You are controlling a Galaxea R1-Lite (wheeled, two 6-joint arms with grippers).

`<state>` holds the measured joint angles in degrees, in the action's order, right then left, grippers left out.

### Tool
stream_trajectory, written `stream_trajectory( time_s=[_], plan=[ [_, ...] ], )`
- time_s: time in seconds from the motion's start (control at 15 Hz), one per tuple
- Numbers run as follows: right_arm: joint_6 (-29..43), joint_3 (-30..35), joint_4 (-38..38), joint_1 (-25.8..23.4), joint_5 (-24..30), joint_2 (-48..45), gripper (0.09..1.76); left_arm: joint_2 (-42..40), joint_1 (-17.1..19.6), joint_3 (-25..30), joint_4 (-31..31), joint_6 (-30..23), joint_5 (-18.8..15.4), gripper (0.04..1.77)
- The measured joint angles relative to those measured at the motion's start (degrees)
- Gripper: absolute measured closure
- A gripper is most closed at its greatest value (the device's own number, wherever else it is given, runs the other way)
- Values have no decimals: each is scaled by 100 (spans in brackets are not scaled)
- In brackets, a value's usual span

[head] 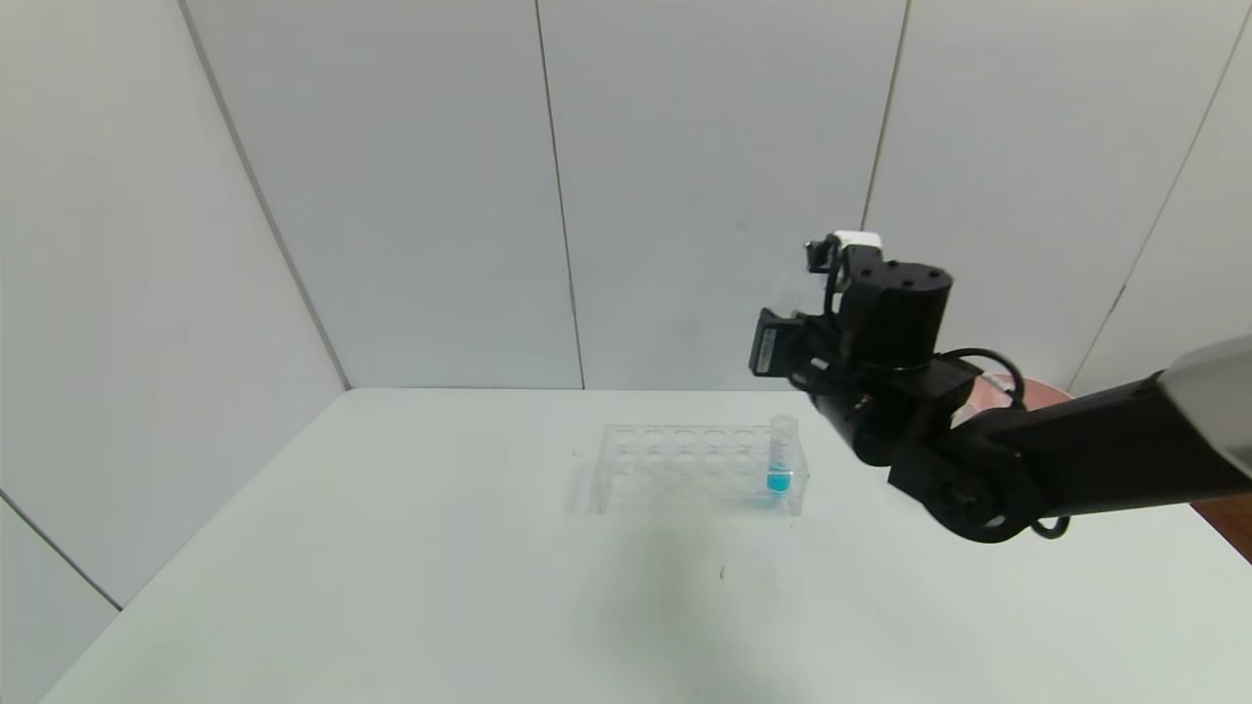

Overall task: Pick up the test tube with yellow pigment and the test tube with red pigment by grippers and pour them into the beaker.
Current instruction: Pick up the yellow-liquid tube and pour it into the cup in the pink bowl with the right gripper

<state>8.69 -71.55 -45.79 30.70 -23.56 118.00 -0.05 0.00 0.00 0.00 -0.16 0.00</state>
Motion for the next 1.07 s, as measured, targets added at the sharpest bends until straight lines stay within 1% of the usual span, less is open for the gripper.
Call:
stream_trajectory(
  time_s=[0.2, 0.33, 0.47, 0.6, 0.73, 0.93, 1.07],
  plan=[
    [-24, 134, 30, -686, 227, -422, 133, 0, 0, 0, 0, 2, 0, 5],
    [-33, 344, -17, -1154, 406, -635, 133, 0, 0, 0, 0, 2, 0, 5],
    [-108, 716, -39, -1687, 874, -855, 133, 0, 0, 0, 0, 0, 0, 5],
    [-290, 1075, -52, -2295, 1542, -1064, 133, 0, 0, 0, 0, 0, 0, 5],
    [-631, 1273, -55, -2921, 2222, -1208, 133, 0, 0, 0, 0, 2, 0, 5],
    [-1493, 1364, -60, -3833, 3372, -1315, 133, 0, -2, 0, 0, 2, 0, 5],
    [-2026, 1349, -55, -4270, 4119, -1300, 133, 0, -2, 0, 0, 0, 0, 5]
  ],
)
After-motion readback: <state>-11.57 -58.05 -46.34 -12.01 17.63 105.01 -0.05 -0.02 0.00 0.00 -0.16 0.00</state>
